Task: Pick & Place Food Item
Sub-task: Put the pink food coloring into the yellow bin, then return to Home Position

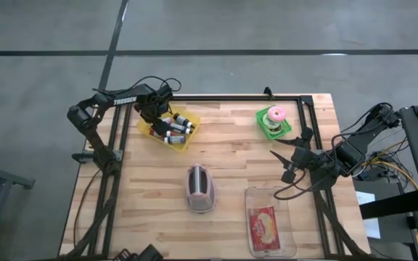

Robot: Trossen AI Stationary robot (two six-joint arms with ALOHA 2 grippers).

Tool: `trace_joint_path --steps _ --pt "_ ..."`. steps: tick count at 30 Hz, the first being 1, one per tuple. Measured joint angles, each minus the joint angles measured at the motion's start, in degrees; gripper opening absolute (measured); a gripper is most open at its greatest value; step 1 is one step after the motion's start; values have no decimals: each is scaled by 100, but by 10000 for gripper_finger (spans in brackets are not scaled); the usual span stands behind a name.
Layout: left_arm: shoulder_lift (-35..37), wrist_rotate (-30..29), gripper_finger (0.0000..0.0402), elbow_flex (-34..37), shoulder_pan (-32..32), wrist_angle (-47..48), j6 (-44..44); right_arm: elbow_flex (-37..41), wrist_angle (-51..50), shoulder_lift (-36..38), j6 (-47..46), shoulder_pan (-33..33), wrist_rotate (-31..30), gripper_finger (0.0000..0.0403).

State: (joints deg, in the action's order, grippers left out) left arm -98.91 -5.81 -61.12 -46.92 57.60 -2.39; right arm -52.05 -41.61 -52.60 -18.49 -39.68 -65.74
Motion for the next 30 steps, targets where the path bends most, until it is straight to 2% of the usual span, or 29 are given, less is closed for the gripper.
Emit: trace_joint_path --steps 13,21,30 --pt "7 -422 270 -7 0 -21 -118 0 0 0 27 0 -1 192" --pt "203 -446 273 -381 8 -24 -107 0 3 2 50 0 -2 192" --pt "1036 -123 272 -757 173 -66 194 0 23 2 98 0 -2 192"
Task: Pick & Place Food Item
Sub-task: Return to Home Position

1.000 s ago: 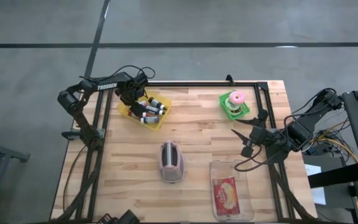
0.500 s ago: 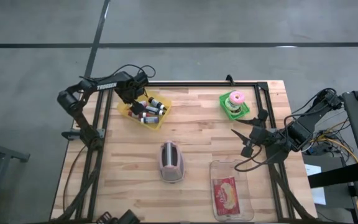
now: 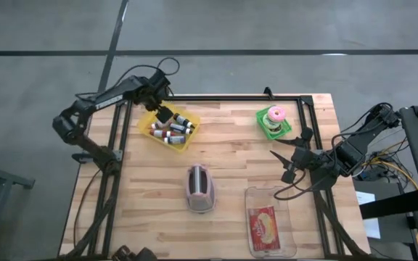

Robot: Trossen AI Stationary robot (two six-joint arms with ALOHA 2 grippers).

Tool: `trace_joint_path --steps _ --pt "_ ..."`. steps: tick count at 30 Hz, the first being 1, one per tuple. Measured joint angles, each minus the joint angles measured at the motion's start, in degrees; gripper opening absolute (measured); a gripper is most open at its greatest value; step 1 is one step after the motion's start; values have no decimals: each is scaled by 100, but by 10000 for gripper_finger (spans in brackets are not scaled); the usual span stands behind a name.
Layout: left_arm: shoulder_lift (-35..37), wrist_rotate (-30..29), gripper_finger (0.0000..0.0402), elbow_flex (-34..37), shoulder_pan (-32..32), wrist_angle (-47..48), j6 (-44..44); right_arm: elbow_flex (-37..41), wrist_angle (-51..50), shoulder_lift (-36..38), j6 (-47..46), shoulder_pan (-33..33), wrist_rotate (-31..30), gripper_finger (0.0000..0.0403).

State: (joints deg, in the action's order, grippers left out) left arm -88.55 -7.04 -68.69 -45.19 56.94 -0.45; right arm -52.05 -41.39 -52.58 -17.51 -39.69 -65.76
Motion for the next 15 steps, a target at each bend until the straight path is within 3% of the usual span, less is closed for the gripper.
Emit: trace_joint_path --steps 2,6,8,12,15 --pt "207 1 273 -37 -2 11 162 0 2 0 17 0 -4 192" --pt "644 50 273 -39 31 27 1340 4 206 -1 138 -6 -253 192" --pt "905 378 273 1 124 -2 1092 3 363 2 270 -6 -375 192" --pt "1582 1815 273 154 524 -536 8 -10 398 34 847 -6 -719 192" --pt "2197 2934 273 237 882 -1148 -275 -115 389 133 -172 -7 -977 192"
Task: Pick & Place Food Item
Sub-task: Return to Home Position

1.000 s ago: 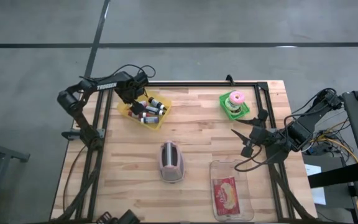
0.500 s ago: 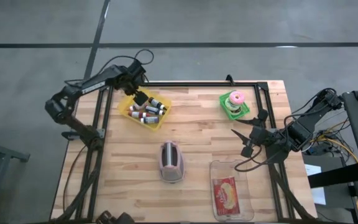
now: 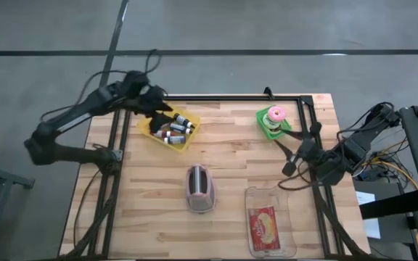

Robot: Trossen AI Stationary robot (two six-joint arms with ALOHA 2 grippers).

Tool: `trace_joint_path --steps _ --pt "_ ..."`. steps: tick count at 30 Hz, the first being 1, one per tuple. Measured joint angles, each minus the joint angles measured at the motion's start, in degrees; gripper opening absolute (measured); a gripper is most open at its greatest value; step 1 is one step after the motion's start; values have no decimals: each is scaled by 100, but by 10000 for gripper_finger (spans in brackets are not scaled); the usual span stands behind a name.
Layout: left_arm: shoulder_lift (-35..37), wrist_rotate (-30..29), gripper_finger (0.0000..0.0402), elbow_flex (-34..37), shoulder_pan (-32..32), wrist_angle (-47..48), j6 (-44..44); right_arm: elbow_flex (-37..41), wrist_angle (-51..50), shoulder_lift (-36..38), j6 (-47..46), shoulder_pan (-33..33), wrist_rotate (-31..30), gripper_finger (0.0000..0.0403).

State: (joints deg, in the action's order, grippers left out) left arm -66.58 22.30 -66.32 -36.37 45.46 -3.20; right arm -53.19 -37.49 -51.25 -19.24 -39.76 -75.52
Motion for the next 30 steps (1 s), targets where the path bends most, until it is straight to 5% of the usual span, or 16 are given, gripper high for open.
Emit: trace_joint_path --steps 7,16,22,30 --pt "1396 197 273 4 1433 -479 -42 -174 145 524 415 -8 2212 192" --pt "2355 -319 273 625 3839 -942 473 296 1310 1628 1513 -586 3900 192" --pt "2798 -579 273 1852 4803 -2221 912 851 1824 2194 1920 -871 4305 192" --pt "3340 -562 273 3084 4993 -3111 1261 1404 1817 2748 1831 -1224 4926 192"
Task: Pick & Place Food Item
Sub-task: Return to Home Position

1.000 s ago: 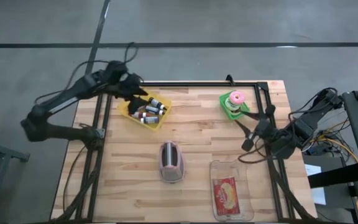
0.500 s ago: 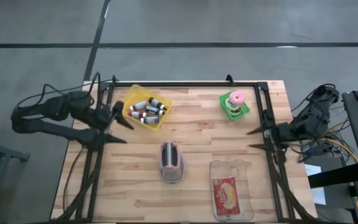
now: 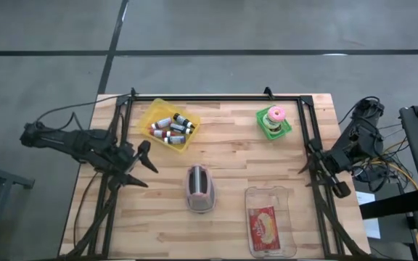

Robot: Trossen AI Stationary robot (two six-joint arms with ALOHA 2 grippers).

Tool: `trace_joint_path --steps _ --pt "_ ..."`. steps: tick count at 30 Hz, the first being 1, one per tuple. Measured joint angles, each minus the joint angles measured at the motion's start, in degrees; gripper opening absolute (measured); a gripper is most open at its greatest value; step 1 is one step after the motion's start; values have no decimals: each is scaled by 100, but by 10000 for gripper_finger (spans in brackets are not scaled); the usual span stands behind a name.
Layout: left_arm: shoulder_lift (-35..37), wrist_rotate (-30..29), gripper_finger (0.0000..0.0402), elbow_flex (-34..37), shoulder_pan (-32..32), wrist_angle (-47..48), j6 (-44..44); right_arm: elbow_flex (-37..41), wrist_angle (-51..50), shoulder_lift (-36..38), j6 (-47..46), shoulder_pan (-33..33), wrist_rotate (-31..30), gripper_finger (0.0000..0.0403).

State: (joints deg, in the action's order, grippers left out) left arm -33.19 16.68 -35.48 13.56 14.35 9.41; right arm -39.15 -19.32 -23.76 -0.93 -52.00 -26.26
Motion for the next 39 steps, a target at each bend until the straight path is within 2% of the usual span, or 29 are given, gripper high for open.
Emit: trace_joint_path --steps 4,6,11,19,25,29,35,39 --pt "326 421 273 441 2 -338 -163 418 20 417 11 -178 32 192" --pt "515 627 273 664 0 -639 -228 671 64 671 68 -247 236 192" --pt "976 660 273 1235 0 -996 -183 1344 458 1428 236 -356 933 192" --pt "1342 646 273 2183 0 -1893 -19 2375 696 2365 212 -353 1046 192" --pt "1471 572 273 2859 0 -2742 -155 2939 1215 2331 285 -351 1119 192" --pt "1615 211 273 3263 -4 -3109 -208 3300 1555 2366 393 -351 1051 192" --pt "1847 19 273 3517 -4 -3090 -279 3861 2273 2367 694 -350 496 192" --pt "1903 -136 273 3517 -9 -3007 -568 3865 2307 2297 925 -346 215 192"
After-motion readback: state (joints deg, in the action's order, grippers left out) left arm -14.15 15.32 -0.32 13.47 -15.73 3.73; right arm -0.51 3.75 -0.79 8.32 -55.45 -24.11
